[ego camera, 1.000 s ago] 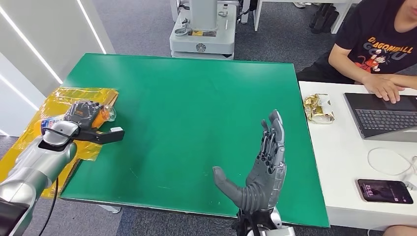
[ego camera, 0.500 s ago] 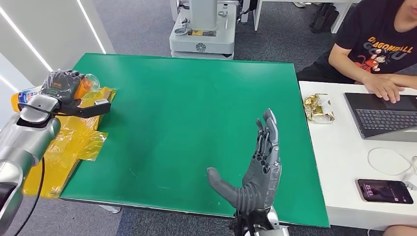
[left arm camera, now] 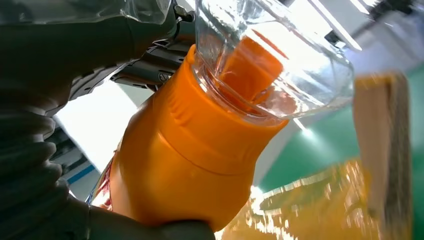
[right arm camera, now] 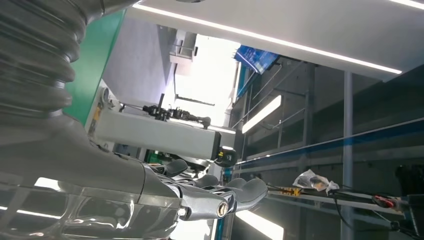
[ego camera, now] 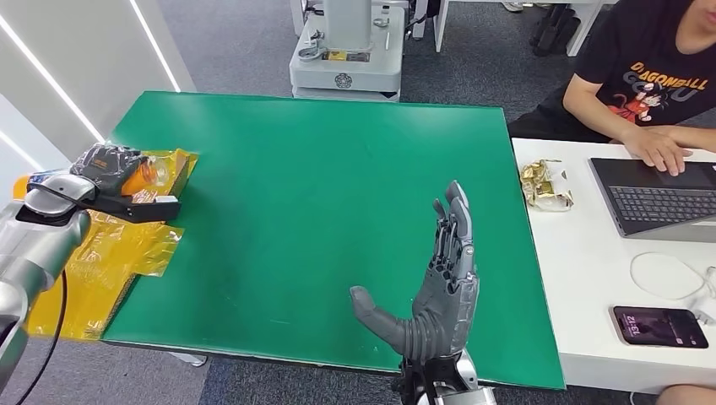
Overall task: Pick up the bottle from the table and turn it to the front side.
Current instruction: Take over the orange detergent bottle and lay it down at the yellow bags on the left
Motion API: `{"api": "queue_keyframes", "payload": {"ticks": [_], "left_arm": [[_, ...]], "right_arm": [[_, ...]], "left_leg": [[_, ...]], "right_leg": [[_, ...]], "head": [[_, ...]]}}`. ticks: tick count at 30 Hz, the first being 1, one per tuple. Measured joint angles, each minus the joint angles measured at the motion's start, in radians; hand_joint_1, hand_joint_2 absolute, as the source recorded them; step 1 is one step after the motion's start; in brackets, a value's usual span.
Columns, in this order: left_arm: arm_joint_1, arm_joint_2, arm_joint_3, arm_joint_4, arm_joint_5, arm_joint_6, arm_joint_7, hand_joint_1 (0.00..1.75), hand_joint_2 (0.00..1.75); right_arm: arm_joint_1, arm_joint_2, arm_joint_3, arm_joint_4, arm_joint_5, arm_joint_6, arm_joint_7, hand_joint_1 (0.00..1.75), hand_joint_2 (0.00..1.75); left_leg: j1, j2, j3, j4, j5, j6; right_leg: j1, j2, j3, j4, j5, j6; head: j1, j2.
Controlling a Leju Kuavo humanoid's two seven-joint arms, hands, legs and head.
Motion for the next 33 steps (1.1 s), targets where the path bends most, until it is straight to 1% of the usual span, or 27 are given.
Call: {"api": "queue_keyframes", "payload": {"ticks": [4,7,13,16,19,23,26,29,33], "left_arm": [[-0.007,0.077,-0.062,-0.001,-0.039,-0.053,-0.090,1.75,1.75],[-0.012,0.141,-0.113,-0.018,-0.038,-0.077,-0.130,1.75,1.75],[-0.001,0.279,-0.230,-0.131,0.014,-0.107,-0.152,1.75,1.75],[0.009,0.325,-0.274,-0.180,0.032,-0.115,-0.153,1.75,1.75],[0.024,0.357,-0.312,-0.218,0.051,-0.110,-0.147,1.75,1.75],[0.046,0.368,-0.351,-0.238,0.075,-0.083,-0.133,1.75,1.75],[0.057,0.357,-0.381,-0.239,0.083,-0.057,-0.132,1.75,1.75],[0.062,0.325,-0.410,-0.232,0.082,-0.031,-0.132,1.75,1.75],[0.069,0.253,-0.441,-0.180,0.070,0.018,-0.129,1.75,1.75]], "right_arm": [[-0.006,0.000,0.000,0.001,-0.009,0.006,0.000,0.00,1.75],[-0.015,0.000,0.000,0.002,-0.019,0.007,0.002,0.00,1.75],[-0.034,0.000,0.000,0.007,-0.039,0.010,0.004,0.00,1.75],[-0.038,0.000,0.000,0.008,-0.042,0.011,0.005,0.00,1.75],[-0.038,0.001,0.000,0.008,-0.042,0.016,0.006,0.00,1.75],[-0.038,0.001,0.000,0.008,-0.037,0.021,0.013,0.00,1.75],[-0.037,0.001,0.000,0.006,-0.028,0.022,0.017,0.00,1.75],[-0.034,0.001,0.000,0.005,-0.024,0.021,0.017,0.00,1.75],[-0.033,0.001,0.000,0.007,-0.026,0.021,0.015,0.00,1.75]], "left_leg": [[0.001,0.002,0.000,0.000,0.000,0.000],[0.002,0.002,-0.001,0.000,0.000,-0.001],[0.003,0.001,-0.002,0.000,0.000,-0.001],[0.003,0.000,-0.002,0.000,0.000,-0.001],[0.003,0.000,-0.003,0.000,0.000,-0.002],[0.003,0.000,-0.002,0.000,0.001,-0.002],[0.003,0.000,-0.002,0.000,0.001,-0.002],[0.003,0.000,-0.003,0.000,0.001,-0.002],[0.003,-0.001,-0.003,0.000,0.001,-0.003]], "right_leg": [[0.001,0.002,-0.002,0.000,0.000,-0.001],[0.001,0.002,-0.003,0.000,0.000,-0.001],[0.003,0.002,-0.003,0.000,0.000,-0.001],[0.003,0.001,-0.003,0.000,0.000,-0.002],[0.003,0.001,-0.003,0.000,0.000,-0.002],[0.003,0.001,-0.003,0.000,0.000,-0.002],[0.003,0.001,-0.004,0.000,0.000,-0.002],[0.003,0.000,-0.004,0.000,0.000,-0.002],[0.003,0.000,-0.003,0.000,0.001,-0.002]], "head": [[0.000,0.000],[0.000,0.000],[0.000,0.000],[0.000,0.000],[0.000,0.000],[0.000,0.000],[0.000,0.000],[0.000,0.000],[0.000,0.000]]}}
